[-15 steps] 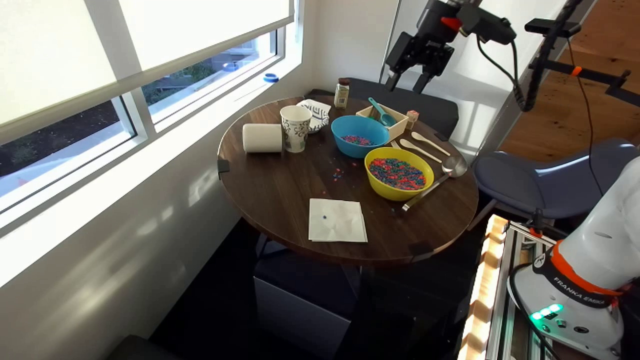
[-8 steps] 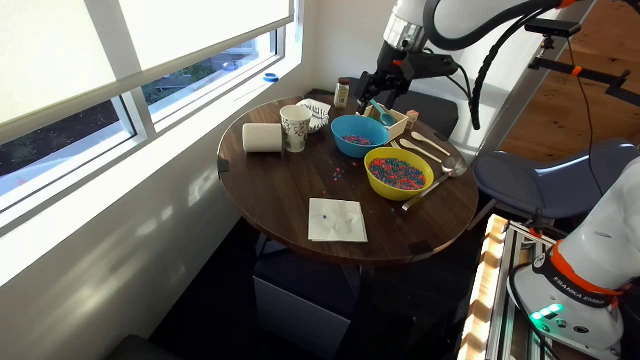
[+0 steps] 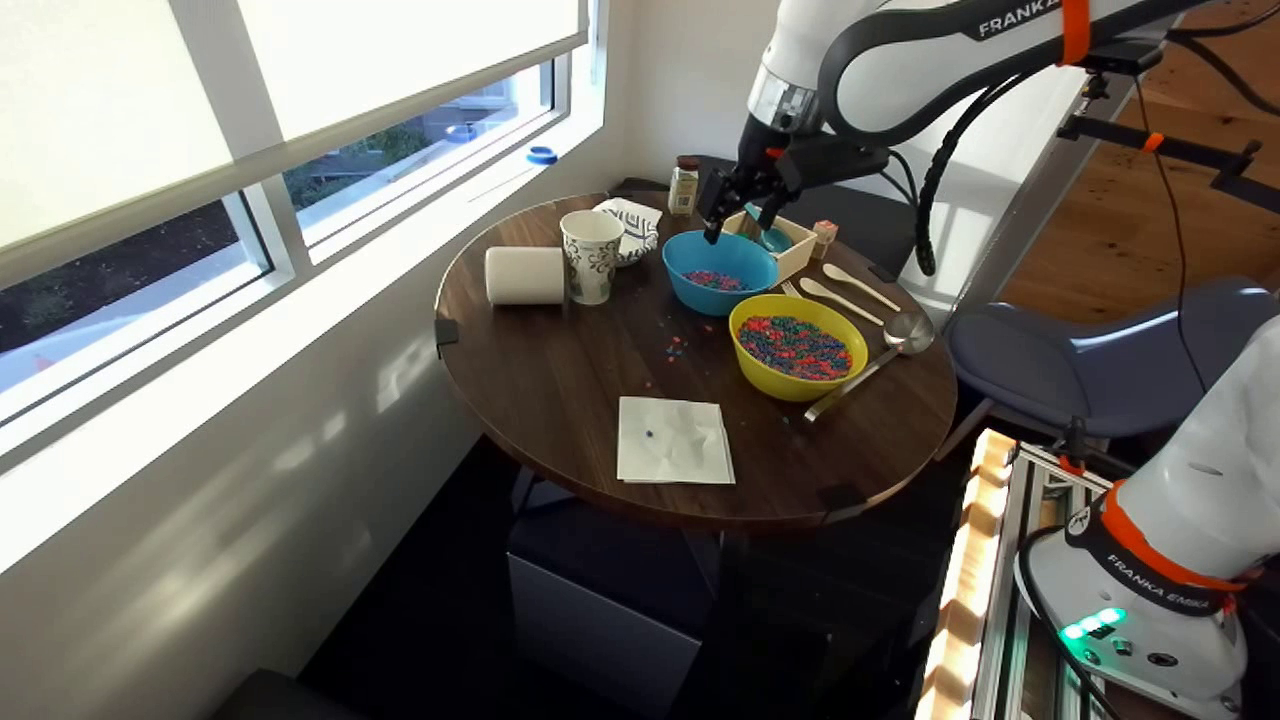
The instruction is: Pour the content in the blue bowl into the yellow bowl
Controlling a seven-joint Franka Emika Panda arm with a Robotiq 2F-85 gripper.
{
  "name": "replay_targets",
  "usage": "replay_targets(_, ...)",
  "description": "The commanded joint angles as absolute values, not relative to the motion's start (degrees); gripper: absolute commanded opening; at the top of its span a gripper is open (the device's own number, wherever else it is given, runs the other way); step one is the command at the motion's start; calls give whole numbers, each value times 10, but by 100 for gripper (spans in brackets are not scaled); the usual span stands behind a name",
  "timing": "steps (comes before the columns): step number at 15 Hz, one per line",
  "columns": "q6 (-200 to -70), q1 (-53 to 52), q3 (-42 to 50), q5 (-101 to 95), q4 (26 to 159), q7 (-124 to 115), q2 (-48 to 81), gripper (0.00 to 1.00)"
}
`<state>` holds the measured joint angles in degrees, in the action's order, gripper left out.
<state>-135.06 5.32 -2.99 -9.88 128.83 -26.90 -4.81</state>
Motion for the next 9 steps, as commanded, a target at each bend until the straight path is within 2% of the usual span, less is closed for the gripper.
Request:
replay_targets(1,-1358,44,-23,-126,1280,-295,-27,100)
replay_targets(9,-1376,0,-23,-201,1237,-329,58,100)
